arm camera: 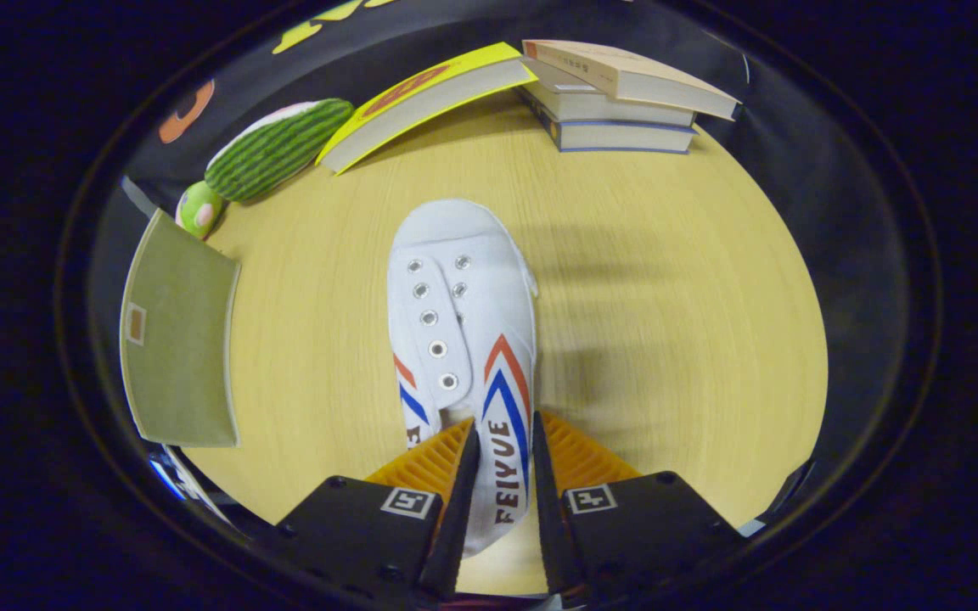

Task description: Open the storage box then place both shoes into the box .Put the left shoe in first, then the right shoe, with the right side of both shoes facing outward in a uniform manner.

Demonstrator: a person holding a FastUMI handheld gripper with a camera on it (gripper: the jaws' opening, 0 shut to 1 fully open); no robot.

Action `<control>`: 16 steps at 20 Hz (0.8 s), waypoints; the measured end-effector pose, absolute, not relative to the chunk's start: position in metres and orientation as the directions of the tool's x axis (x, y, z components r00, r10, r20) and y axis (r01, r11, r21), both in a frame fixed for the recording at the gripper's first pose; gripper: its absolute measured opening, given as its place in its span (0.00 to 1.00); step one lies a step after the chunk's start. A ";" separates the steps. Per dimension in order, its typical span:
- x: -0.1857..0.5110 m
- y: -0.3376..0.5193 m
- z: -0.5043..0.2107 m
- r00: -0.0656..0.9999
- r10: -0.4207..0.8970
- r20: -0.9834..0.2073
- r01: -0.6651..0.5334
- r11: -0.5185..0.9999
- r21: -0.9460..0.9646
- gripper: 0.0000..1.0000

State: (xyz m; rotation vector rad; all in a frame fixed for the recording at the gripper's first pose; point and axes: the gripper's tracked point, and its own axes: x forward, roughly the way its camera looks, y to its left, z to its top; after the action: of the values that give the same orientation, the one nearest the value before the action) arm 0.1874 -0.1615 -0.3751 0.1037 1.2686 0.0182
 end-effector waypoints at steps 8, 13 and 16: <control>0.186 -0.157 -0.360 0.319 0.175 -0.931 0.242 0.935 0.259 0.08; 0.195 -0.158 -0.323 0.390 0.192 -0.901 0.243 0.922 0.301 0.07; 0.195 -0.164 -0.313 0.451 0.188 -0.873 0.197 0.933 0.302 0.07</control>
State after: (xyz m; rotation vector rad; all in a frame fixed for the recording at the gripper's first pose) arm 0.1954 -0.1645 -0.3133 0.3894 1.1110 -0.0061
